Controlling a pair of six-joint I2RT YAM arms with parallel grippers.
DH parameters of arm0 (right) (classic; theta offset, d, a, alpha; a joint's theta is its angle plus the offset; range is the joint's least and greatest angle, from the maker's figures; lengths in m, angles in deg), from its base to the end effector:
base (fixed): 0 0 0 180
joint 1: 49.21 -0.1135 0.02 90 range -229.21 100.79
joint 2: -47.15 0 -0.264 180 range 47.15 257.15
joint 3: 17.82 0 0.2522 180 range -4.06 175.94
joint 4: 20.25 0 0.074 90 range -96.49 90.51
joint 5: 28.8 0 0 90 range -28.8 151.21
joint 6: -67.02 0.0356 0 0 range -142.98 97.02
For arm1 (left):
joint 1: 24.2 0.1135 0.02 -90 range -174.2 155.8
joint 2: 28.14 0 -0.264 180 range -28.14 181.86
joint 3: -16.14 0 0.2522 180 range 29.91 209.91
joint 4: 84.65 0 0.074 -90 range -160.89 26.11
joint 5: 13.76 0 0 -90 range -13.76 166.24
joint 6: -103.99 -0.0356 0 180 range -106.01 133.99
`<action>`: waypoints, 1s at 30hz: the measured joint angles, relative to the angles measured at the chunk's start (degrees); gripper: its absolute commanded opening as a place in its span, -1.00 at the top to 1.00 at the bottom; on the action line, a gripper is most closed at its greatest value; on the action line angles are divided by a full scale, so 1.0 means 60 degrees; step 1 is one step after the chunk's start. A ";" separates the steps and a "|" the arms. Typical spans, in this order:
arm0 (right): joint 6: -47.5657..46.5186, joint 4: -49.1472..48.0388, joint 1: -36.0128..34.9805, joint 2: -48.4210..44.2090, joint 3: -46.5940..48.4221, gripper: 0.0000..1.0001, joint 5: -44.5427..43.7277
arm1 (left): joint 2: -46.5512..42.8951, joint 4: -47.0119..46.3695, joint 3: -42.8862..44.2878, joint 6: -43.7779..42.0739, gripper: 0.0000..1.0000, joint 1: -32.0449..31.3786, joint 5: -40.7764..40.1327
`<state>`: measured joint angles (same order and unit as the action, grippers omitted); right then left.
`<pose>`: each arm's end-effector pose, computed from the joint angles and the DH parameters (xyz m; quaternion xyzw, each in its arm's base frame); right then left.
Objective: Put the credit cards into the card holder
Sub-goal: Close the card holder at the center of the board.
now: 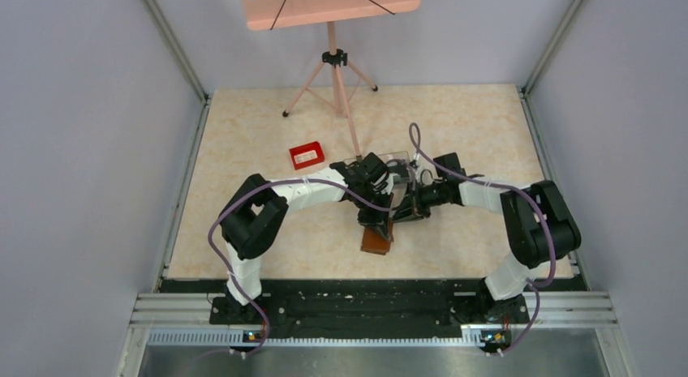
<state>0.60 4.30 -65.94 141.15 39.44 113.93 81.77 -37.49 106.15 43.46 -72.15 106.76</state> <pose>0.2661 0.1096 0.1422 -0.0580 0.8730 0.4804 0.0603 0.2463 -0.3001 0.1795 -0.2035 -0.9248 0.3213 0.0116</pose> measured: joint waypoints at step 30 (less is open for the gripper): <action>-0.0594 -0.0171 -0.0987 0.1126 0.0619 1.00 -0.1169 | 0.0044 -0.0714 -0.0546 0.0987 1.00 0.0295 -0.1377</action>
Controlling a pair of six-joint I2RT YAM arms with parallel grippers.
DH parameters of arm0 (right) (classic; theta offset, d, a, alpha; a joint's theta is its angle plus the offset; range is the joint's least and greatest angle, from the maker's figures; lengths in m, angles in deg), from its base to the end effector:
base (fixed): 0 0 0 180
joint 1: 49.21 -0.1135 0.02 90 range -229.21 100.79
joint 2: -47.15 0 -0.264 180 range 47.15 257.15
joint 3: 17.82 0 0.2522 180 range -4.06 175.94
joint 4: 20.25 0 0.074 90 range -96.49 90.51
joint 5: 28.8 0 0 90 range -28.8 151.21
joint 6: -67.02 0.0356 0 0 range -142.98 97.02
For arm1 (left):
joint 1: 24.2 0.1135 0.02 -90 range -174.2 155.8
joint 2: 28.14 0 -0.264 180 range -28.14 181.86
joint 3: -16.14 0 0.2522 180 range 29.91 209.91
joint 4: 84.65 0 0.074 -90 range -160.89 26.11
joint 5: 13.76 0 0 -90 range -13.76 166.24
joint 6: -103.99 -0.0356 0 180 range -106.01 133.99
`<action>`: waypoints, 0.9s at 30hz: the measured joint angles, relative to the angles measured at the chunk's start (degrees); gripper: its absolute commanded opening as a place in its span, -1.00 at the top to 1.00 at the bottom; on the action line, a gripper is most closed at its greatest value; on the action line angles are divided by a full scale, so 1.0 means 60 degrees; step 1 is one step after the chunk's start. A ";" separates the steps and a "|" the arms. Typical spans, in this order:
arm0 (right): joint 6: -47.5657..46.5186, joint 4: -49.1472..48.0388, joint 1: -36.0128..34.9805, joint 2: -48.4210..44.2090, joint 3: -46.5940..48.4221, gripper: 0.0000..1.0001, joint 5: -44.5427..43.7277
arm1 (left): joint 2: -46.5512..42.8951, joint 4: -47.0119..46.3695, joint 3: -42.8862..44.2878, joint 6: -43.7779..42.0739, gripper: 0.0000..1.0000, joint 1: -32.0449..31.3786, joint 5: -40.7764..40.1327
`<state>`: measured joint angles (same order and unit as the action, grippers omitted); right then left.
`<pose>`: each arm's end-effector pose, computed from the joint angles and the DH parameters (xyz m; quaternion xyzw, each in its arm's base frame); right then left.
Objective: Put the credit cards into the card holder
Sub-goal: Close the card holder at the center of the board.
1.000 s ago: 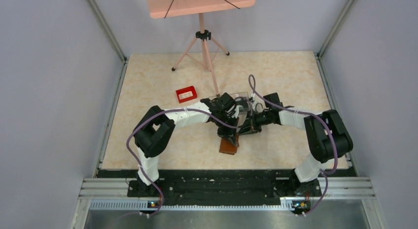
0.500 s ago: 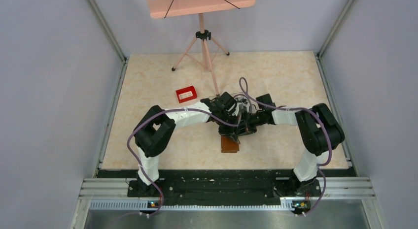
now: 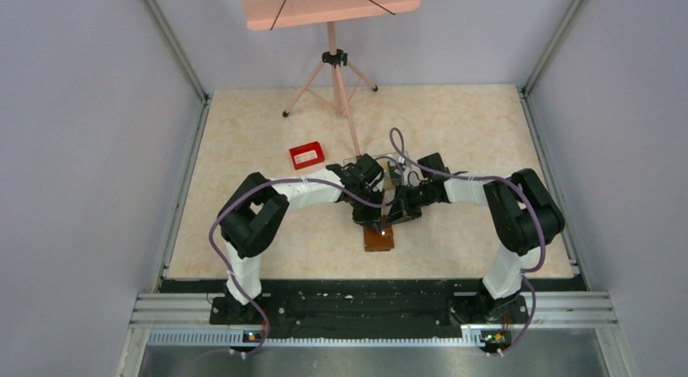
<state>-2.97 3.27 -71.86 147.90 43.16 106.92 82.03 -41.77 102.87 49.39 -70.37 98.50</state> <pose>0.2740 0.1419 0.1232 -0.1104 0.8942 0.4295 0.0608 0.2571 -0.2873 0.1630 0.1296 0.9524 -0.2746 0.0290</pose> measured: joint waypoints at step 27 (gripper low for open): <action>-0.0135 0.0557 -0.0342 0.0084 0.0342 1.00 -0.0310 | 0.0248 0.0667 0.0423 -0.0503 1.00 0.0259 0.0091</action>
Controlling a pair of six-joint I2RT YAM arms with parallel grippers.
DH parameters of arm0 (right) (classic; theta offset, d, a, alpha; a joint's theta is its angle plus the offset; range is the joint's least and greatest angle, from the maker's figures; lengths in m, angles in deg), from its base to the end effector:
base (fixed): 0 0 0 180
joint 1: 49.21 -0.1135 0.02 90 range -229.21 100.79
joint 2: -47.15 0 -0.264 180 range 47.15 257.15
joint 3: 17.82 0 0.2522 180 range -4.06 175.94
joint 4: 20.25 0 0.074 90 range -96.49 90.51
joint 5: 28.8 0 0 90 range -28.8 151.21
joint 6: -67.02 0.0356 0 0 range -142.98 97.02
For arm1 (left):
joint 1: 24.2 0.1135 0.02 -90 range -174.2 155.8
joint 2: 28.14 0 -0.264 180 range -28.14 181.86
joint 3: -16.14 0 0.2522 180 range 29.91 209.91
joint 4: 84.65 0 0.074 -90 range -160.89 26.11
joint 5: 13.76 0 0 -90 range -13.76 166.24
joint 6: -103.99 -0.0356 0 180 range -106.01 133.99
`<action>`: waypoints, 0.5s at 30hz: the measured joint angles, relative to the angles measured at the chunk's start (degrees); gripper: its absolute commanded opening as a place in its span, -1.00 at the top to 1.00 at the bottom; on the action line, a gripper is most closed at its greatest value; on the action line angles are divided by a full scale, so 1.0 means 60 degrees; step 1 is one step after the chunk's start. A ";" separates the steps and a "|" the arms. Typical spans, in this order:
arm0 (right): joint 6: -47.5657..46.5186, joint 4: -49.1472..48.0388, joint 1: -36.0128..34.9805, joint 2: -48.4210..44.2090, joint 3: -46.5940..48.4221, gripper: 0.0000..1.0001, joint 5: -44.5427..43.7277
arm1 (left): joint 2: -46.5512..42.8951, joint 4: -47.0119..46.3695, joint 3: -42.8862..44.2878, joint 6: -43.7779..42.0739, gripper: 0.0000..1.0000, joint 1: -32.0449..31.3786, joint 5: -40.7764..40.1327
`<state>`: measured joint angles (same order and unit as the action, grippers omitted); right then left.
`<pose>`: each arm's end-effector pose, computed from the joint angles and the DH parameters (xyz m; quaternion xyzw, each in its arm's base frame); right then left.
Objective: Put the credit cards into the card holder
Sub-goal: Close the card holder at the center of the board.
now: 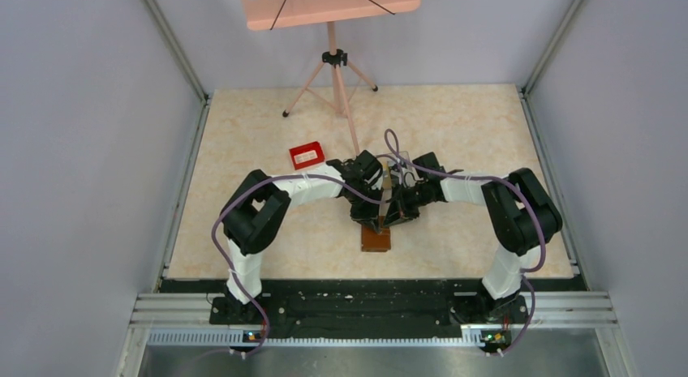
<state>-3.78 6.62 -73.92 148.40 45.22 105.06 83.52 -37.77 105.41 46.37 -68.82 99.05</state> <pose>0.2728 0.1527 0.1260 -0.1240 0.9009 0.4131 0.0493 0.2668 -0.2827 0.1629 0.1382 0.9550 -0.2620 0.0169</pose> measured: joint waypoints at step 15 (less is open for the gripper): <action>-0.0251 0.1082 -0.0051 -0.1191 -0.0029 1.00 -0.0725 | 0.0106 0.0087 0.0113 -0.0146 1.00 -0.0007 0.0004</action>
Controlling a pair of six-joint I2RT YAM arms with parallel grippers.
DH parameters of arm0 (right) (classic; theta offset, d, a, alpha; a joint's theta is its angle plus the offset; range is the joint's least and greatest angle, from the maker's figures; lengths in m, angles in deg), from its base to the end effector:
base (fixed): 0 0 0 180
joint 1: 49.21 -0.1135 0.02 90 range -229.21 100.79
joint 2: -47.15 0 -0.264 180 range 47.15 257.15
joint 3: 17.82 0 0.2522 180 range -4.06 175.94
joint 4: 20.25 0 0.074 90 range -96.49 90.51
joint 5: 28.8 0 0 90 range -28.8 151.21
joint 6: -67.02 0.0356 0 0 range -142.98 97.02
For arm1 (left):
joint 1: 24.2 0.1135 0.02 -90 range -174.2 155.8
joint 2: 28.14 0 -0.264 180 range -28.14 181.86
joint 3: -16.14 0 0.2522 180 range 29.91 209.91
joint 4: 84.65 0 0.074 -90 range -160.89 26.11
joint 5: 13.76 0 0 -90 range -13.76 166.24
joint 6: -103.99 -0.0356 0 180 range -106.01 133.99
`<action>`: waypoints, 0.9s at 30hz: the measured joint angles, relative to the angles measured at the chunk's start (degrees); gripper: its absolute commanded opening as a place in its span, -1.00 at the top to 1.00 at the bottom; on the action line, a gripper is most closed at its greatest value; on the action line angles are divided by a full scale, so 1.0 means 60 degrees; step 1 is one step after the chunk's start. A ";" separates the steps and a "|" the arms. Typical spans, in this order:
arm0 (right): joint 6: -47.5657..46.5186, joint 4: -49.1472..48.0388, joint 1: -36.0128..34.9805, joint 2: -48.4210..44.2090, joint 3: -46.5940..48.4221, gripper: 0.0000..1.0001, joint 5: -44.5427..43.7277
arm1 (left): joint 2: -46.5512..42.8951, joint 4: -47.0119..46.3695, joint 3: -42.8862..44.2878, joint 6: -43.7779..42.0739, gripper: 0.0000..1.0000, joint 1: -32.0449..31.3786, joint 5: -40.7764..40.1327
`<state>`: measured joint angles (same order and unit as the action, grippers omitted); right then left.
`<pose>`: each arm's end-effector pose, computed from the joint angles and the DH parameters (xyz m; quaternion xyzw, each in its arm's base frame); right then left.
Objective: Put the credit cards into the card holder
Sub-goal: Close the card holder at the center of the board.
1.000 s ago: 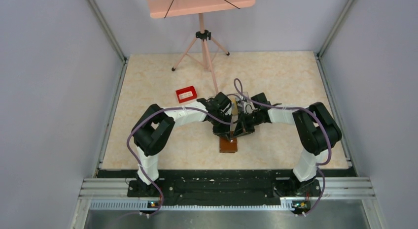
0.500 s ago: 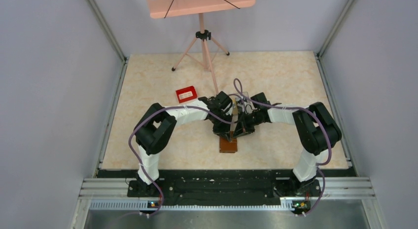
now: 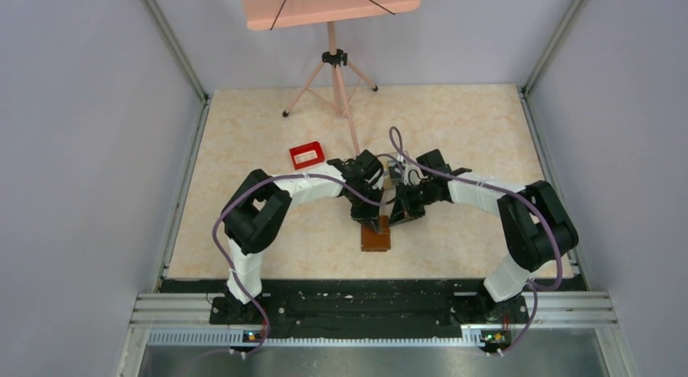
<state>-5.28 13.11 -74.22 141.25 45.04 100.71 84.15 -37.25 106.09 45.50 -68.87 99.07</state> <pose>0.2605 0.1465 0.1544 -0.1327 0.9115 0.3824 0.0726 0.2679 -0.2843 0.1617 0.1452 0.9546 -0.2597 0.0155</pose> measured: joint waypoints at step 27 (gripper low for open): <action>0.0266 -0.0350 -0.0568 0.0634 -0.0036 1.00 -0.0004 | 0.0299 0.0761 0.0546 0.0011 1.00 -0.0051 -0.0284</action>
<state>-3.69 11.01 -77.63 145.06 44.82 100.69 85.94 -32.68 109.37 45.56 -69.17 97.36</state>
